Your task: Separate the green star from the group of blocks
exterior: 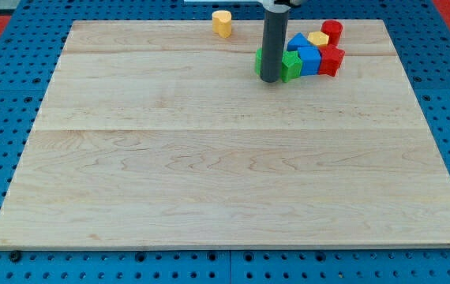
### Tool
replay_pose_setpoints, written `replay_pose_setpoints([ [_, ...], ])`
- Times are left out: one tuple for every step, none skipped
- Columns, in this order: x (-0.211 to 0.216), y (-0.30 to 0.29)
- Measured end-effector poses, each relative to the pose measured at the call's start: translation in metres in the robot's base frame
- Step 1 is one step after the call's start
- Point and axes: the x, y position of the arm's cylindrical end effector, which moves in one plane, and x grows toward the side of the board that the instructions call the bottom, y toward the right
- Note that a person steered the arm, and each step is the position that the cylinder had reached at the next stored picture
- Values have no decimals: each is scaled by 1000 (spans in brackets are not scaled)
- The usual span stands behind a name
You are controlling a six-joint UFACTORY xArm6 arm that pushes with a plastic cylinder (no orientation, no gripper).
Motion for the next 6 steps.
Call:
replay_pose_setpoints([
  [0,0],
  [3,0],
  [14,-17],
  [48,-68],
  [-7,-136],
  [-62,-98],
])
